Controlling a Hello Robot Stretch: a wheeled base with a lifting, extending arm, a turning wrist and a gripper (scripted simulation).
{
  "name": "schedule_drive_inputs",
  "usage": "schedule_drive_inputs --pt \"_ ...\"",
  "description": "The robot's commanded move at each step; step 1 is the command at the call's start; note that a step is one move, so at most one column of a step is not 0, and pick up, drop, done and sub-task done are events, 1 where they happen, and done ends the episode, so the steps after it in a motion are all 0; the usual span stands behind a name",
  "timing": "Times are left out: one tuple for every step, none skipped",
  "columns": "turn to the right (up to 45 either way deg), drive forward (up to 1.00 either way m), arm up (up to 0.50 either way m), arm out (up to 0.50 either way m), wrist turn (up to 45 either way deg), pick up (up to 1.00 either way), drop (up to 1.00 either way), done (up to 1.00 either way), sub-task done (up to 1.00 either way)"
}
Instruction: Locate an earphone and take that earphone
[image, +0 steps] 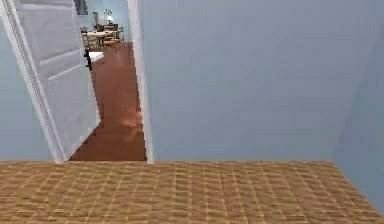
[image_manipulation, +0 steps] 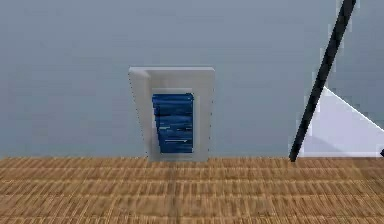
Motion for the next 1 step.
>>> schedule_drive_inputs --pt "45.0 0.0 0.0 0.0 0.0 0.0 0.0 0.0 0.0"
